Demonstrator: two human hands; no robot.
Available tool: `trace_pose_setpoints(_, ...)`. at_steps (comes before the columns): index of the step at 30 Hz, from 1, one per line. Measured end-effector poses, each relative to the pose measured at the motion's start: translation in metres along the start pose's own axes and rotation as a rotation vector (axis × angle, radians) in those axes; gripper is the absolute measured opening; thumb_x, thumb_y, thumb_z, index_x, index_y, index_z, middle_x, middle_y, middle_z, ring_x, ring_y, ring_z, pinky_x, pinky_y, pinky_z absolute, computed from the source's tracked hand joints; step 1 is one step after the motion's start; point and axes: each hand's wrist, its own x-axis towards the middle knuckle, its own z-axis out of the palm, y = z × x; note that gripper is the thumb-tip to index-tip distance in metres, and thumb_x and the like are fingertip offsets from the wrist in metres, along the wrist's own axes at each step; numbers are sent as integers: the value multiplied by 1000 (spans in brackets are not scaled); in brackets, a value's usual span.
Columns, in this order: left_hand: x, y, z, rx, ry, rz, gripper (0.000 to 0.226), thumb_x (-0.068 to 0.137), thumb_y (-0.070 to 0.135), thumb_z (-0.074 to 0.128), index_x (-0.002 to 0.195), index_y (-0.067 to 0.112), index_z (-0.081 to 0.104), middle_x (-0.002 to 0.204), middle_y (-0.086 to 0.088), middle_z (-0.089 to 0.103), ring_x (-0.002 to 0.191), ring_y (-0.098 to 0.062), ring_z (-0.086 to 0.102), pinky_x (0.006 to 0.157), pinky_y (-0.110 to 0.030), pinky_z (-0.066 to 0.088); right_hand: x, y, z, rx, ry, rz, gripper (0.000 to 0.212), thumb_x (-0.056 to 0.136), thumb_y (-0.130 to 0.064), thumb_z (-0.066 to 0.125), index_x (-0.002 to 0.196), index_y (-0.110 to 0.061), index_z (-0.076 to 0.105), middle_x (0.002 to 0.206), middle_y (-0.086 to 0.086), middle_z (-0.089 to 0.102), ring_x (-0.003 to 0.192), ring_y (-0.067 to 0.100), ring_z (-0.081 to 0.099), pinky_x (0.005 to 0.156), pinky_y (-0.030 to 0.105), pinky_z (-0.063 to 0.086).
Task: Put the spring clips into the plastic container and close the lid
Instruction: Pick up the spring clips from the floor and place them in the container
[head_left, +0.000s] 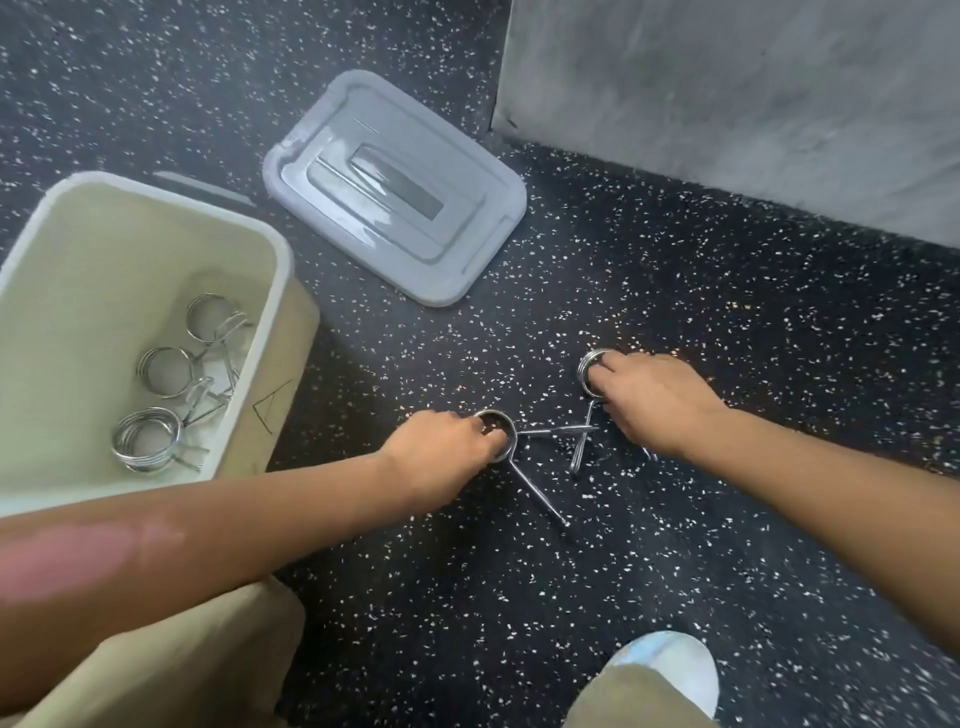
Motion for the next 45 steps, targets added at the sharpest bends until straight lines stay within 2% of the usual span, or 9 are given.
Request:
trace_pose_setpoints(7, 5, 10, -6, 180, 18, 168, 27, 88, -4, 47, 112, 5, 55, 101, -12, 63, 82, -31, 66, 57, -36, 45, 6, 0, 10, -121, 24, -21, 33, 89, -5, 54, 120, -15, 53, 109, 4, 59, 92, 25, 61, 68, 34, 37)
trace_pose_setpoints(10, 6, 10, -5, 191, -1, 159, 25, 89, -4, 45, 111, 4, 56, 98, -10, 64, 83, -31, 67, 55, -34, 38, 6, 1, 10, -135, 15, -31, 34, 88, -3, 54, 119, -14, 51, 111, 3, 59, 96, 24, 61, 72, 33, 38)
trace_pose_setpoints(15, 11, 10, -2, 193, -1, 161, 25, 89, -5, 52, 113, 1, 55, 98, -11, 63, 82, -31, 65, 52, -35, 42, 2, 8, 7, -133, 37, -42, 30, 87, -2, 55, 113, -17, 51, 107, 0, 59, 94, 22, 61, 71, 31, 32)
trace_pose_setpoints(19, 8, 7, -6, 149, 22, 180, 24, 93, -2, 52, 117, 0, 56, 100, -11, 64, 85, -30, 66, 54, -36, 49, -5, 16, 9, -115, 136, -50, 34, 73, 4, 69, 95, -17, 55, 88, -1, 57, 76, 21, 58, 65, 33, 39)
trace_pose_setpoints(22, -1, -1, -10, 113, 8, 149, 19, 91, -2, 52, 108, 3, 58, 97, -10, 65, 83, -30, 67, 55, -38, 50, -6, 19, 8, -101, 184, -62, 40, 61, 10, 75, 84, -16, 54, 73, 0, 52, 61, 22, 53, 56, 32, 34)
trace_pose_setpoints(29, -33, -20, -48, 59, 106, 126, 16, 92, 2, 51, 108, 4, 56, 92, -8, 61, 79, -28, 63, 60, -41, 57, 3, 6, -19, -80, 237, -85, 28, 74, 4, 69, 87, -17, 54, 76, -3, 52, 62, 20, 50, 55, 32, 33)
trace_pose_setpoints(33, -60, -40, -77, 65, 263, 122, 15, 84, 1, 64, 94, 8, 55, 76, -3, 53, 62, -22, 56, 43, -33, 42, 13, -2, -44, -41, 286, -114, 23, 81, 4, 62, 92, -15, 56, 82, -1, 56, 67, 22, 53, 57, 33, 36)
trace_pose_setpoints(38, -107, -72, -122, 102, 374, 106, 13, 84, 6, 63, 94, 9, 55, 77, -4, 56, 65, -24, 56, 43, -32, 35, 22, -14, -76, 99, 376, -96, 25, 81, 7, 65, 96, -12, 60, 88, 3, 63, 66, 25, 57, 56, 34, 39)
trace_pose_setpoints(45, -182, -121, -143, 174, 326, 74, 13, 85, 13, 60, 97, 7, 61, 80, -7, 59, 65, -29, 56, 45, -42, 50, 38, -50, -110, 187, 483, -182, 14, 86, 0, 70, 96, -8, 64, 90, 4, 66, 62, 13, 36, 55, 28, 28)
